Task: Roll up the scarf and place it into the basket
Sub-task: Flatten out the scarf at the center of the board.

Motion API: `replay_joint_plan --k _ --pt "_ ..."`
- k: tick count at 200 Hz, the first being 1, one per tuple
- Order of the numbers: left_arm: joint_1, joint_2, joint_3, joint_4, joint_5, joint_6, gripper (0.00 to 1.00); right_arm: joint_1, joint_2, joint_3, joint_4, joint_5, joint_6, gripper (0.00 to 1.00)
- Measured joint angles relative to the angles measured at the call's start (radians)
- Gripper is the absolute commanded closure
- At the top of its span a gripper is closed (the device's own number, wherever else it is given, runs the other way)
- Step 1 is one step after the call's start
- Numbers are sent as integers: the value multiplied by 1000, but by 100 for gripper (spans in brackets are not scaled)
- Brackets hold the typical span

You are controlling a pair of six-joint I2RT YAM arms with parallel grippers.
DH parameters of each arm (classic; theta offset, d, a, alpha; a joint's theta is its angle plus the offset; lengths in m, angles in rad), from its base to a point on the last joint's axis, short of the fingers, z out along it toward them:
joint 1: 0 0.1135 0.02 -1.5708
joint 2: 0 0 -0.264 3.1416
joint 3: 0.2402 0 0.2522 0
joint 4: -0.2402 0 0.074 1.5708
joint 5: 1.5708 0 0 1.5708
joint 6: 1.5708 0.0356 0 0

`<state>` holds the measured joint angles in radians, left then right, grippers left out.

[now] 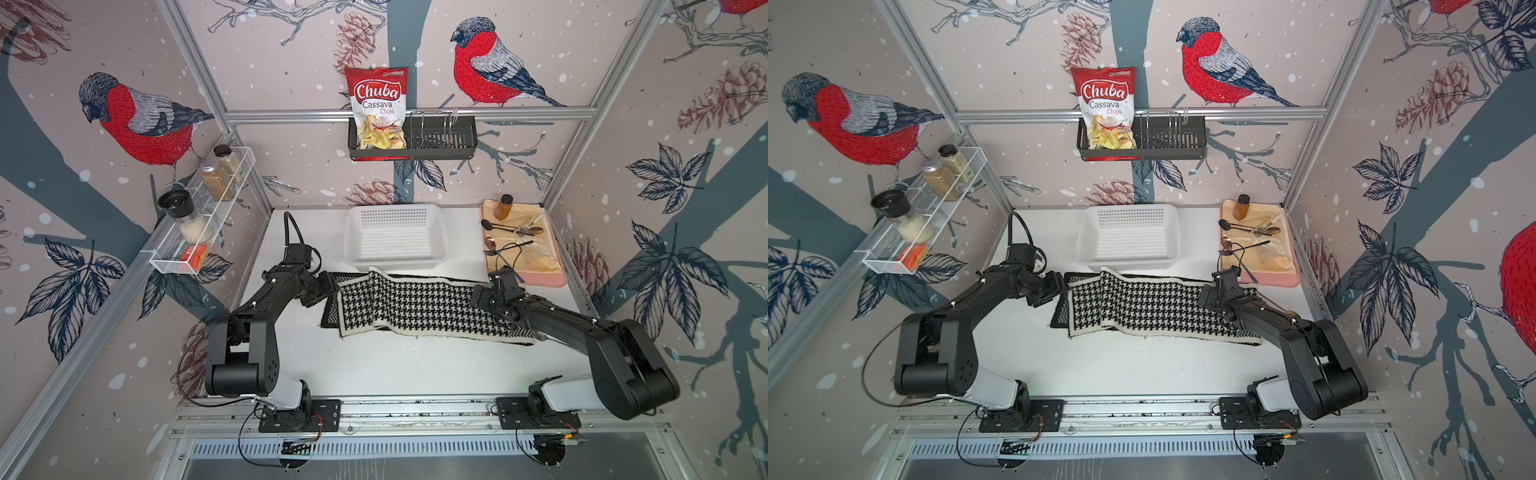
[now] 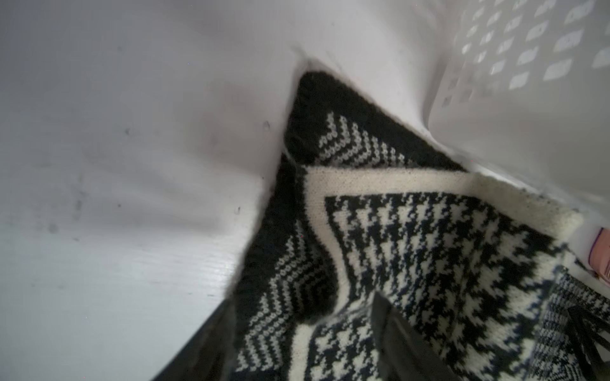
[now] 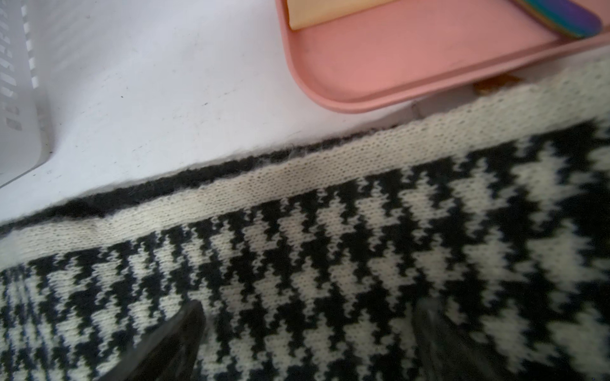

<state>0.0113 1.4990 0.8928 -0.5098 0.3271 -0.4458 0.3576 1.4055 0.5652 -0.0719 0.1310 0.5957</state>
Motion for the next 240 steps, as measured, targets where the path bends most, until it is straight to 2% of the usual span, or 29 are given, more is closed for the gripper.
replay_joint_plan --k 23,39,47,55,62,67,101,126,143,193,240 --pt "-21 -12 -41 60 43 -29 22 3 8 5 4 2 0 1" --pt "-34 -11 -68 108 73 -60 28 7 9 6 4 5 -6 1" --pt "-43 -8 -76 130 87 -78 41 9 9 5 4 7 -6 1" --pt "-55 3 -76 147 90 -82 64 9 9 5 4 7 -6 1" --pt "-66 19 -76 169 95 -97 88 9 8 5 4 7 -6 1" --pt "-71 29 -76 180 97 -104 100 9 7 5 4 7 -6 1" --pt "-59 26 -80 182 77 -130 100 18 1 3 -2 3 -7 1" --pt "4 -69 -23 105 -42 -114 100 66 2 14 -11 -9 -18 1" --pt "30 -85 23 79 -103 -87 100 98 18 29 -10 -27 -22 1" --pt "60 53 117 22 -128 -46 100 119 55 56 -6 -22 -34 1" --pt "152 60 184 -37 -246 -34 100 119 63 69 -27 -8 -41 1"
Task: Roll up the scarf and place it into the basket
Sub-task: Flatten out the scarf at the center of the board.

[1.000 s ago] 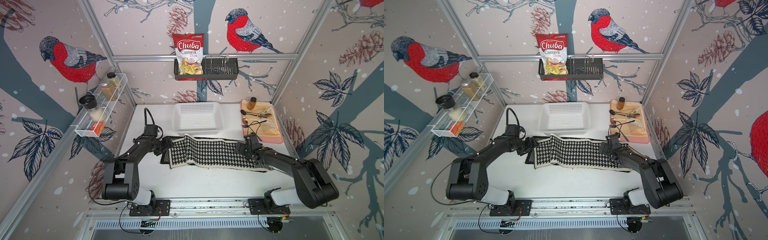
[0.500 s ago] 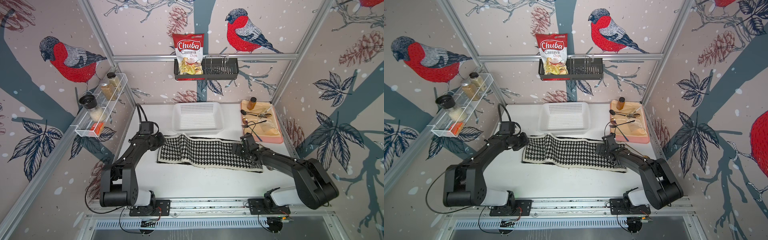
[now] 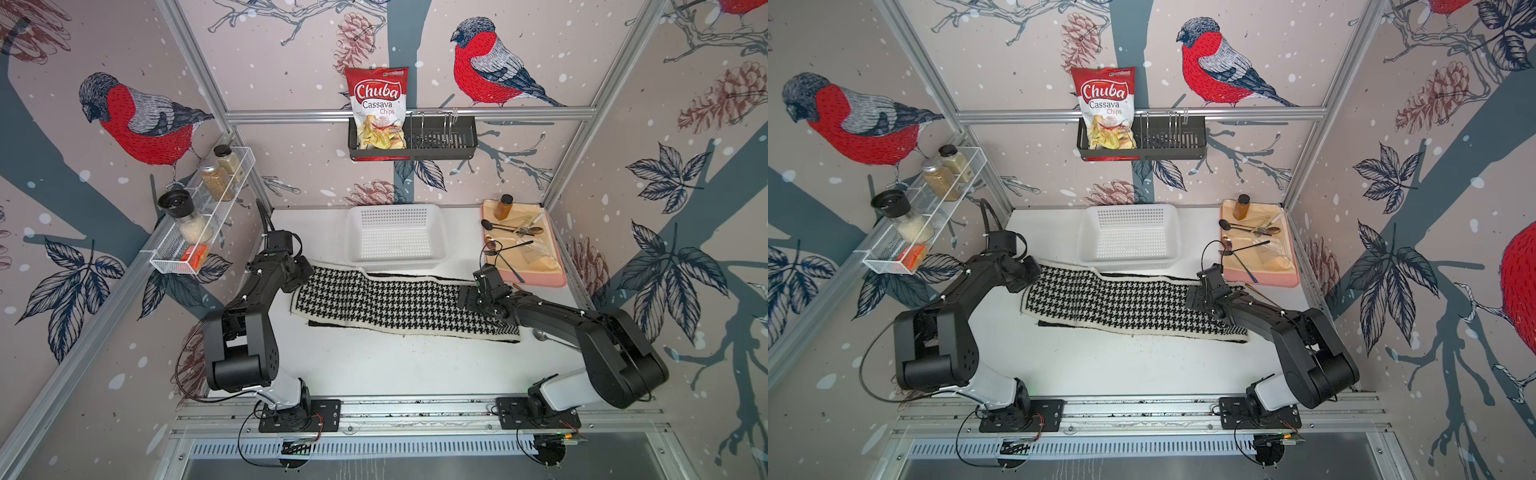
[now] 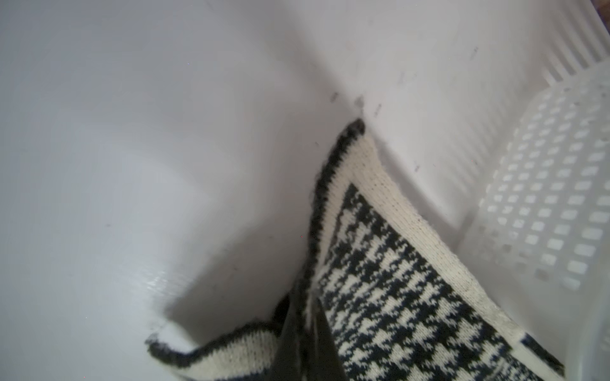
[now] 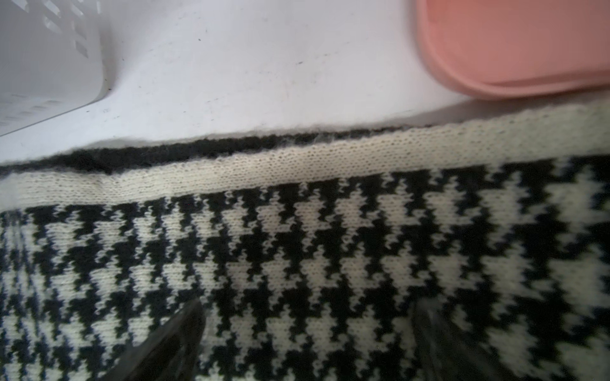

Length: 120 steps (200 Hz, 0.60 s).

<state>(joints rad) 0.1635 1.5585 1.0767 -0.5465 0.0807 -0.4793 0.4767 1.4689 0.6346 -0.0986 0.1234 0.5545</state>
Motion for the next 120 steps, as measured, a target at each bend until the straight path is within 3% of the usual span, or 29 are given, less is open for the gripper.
replay_joint_plan --k 84,120 --pt "39 17 4 -21 -31 16 100 31 -114 29 -27 12 -2 0" --pt "134 -56 -19 -39 -118 1 100 55 -95 71 -66 25 -6 0"
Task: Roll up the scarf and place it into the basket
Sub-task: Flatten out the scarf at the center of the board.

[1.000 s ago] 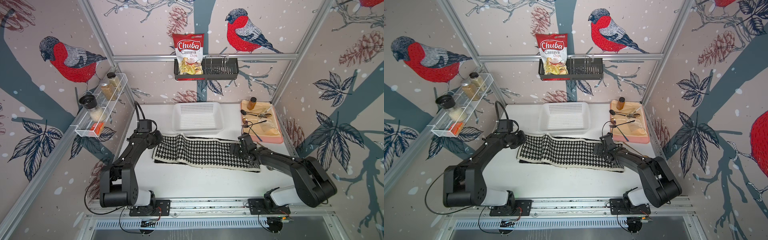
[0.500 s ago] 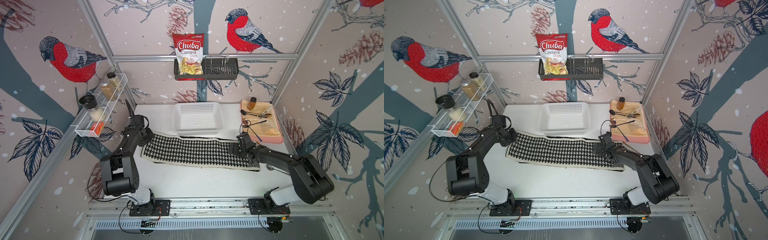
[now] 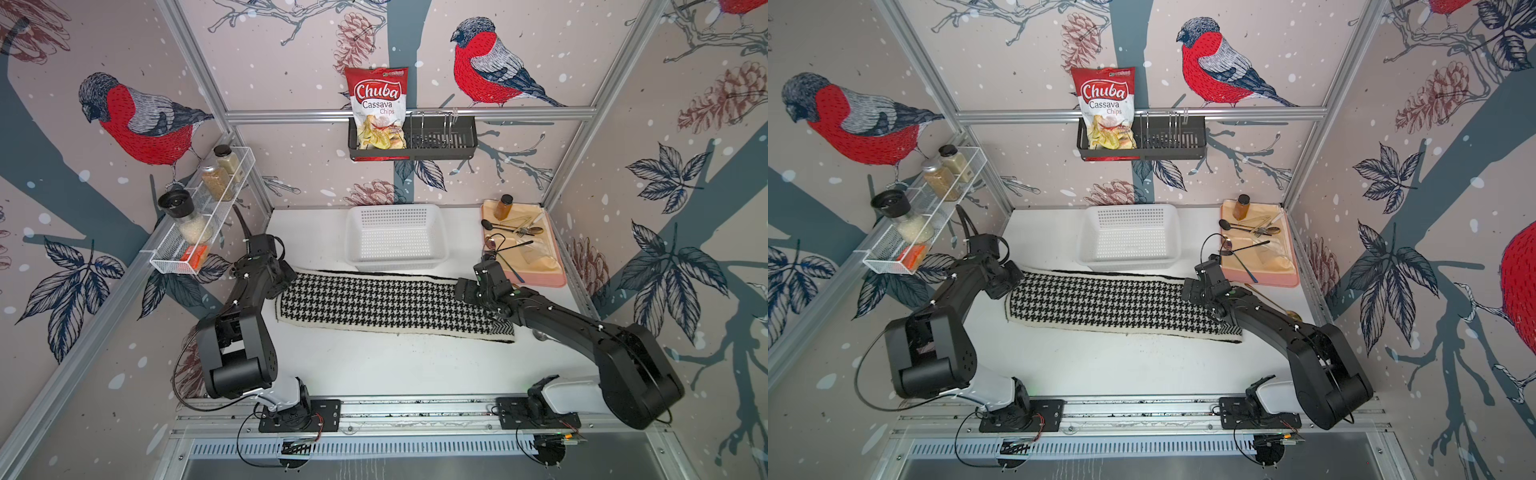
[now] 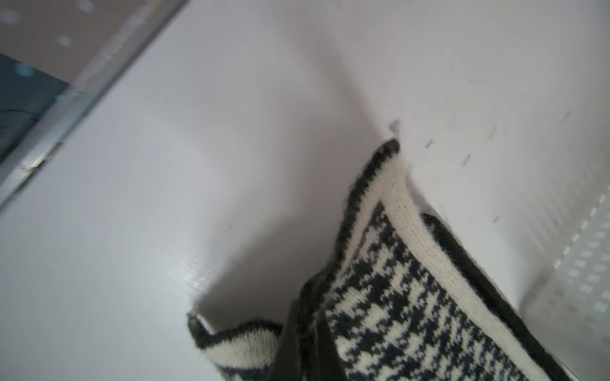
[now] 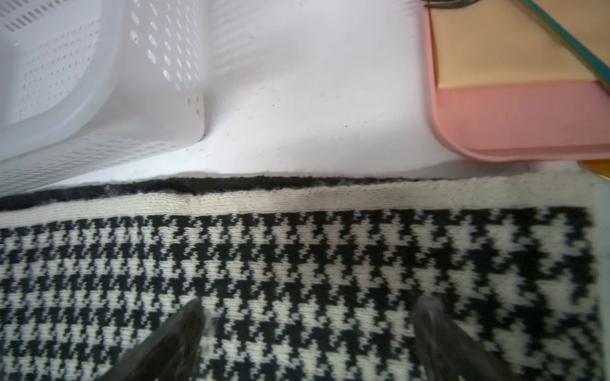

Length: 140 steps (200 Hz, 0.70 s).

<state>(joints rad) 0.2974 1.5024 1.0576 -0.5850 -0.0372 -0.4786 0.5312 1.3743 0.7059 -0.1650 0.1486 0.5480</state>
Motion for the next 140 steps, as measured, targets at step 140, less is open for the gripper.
replay_joint_plan --k 140 --pt "-112 -166 111 81 456 -72 100 225 116 69 -16 11 -44 3"
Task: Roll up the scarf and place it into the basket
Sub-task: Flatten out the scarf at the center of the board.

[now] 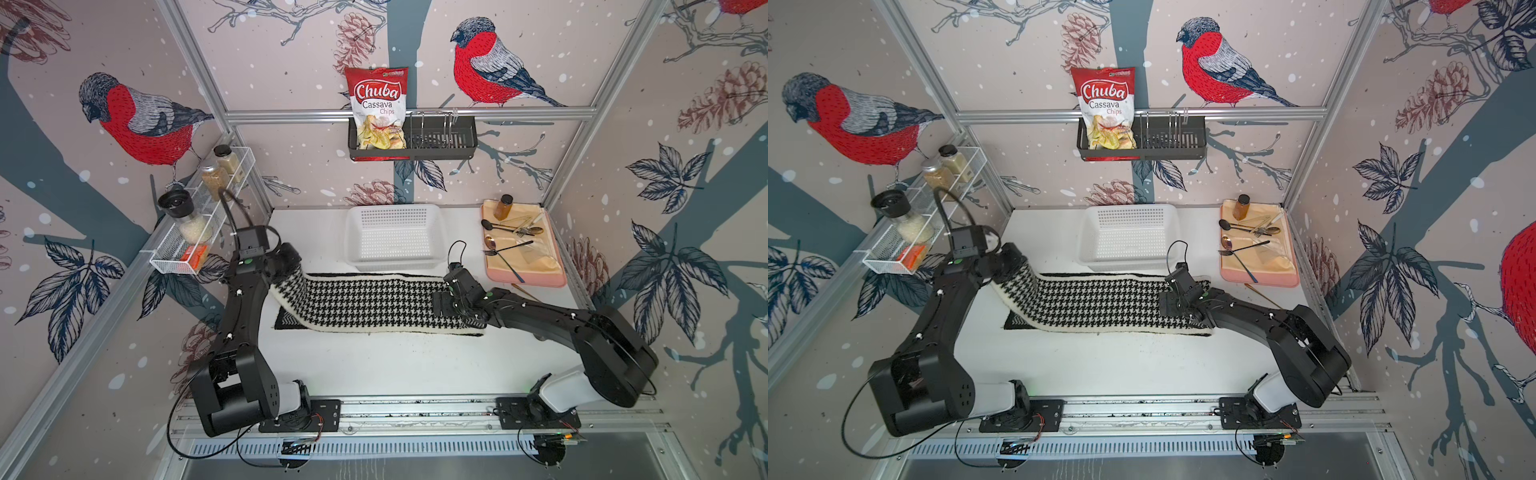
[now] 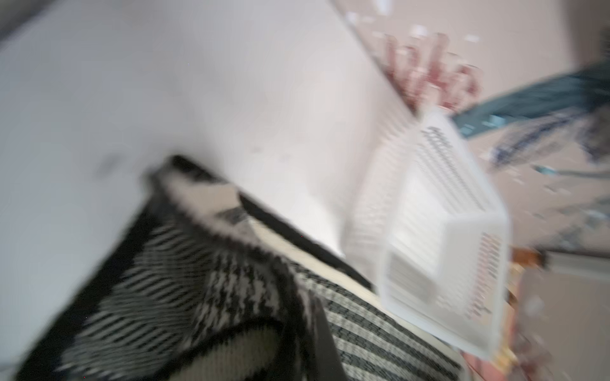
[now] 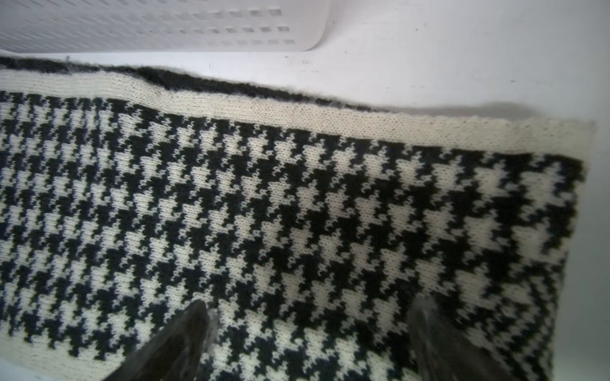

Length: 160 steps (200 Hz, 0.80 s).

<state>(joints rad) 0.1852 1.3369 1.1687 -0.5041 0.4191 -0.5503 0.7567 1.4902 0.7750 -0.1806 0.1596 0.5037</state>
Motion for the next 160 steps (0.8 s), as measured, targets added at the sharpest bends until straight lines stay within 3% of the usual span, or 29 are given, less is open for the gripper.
replay_joint_plan --k 40,84,111,134,160 --pt "-190 -14 191 78 145 -90 100 -14 -80 -17 -1 51 26 2" --pt "-398 83 311 168 195 -208 100 -176 -312 -111 -77 129 105 2" --pt "-563 227 441 269 214 -296 100 -260 -439 -147 -129 197 139 1" --pt "-717 453 725 341 244 -348 100 -388 -513 -159 -190 253 166 0" --pt "-848 842 1250 488 297 -499 100 -588 -587 -163 -220 259 174 0"
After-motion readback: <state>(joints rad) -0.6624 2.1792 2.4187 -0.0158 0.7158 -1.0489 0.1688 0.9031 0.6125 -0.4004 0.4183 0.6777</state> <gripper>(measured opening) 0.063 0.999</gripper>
